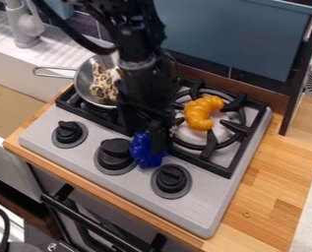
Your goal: Put the blue object in the right burner
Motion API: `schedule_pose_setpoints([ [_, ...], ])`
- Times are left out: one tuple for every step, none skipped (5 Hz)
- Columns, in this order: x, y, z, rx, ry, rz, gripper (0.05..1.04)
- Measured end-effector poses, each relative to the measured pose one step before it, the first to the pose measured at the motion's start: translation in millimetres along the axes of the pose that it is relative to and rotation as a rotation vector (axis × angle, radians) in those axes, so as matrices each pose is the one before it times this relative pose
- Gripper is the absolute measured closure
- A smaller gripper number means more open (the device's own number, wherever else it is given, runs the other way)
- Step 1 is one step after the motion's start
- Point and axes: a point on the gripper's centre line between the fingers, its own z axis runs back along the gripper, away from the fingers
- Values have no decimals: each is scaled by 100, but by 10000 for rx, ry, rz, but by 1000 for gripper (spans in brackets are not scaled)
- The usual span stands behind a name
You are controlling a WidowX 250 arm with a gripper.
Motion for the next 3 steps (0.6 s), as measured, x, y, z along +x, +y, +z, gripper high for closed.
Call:
schedule_pose_setpoints([
  [-247,-447,-19,-183,224,-137,393],
  [-62,-237,282,-337,82,-13,600],
  [-16,59,114,-61,10,-11,585],
])
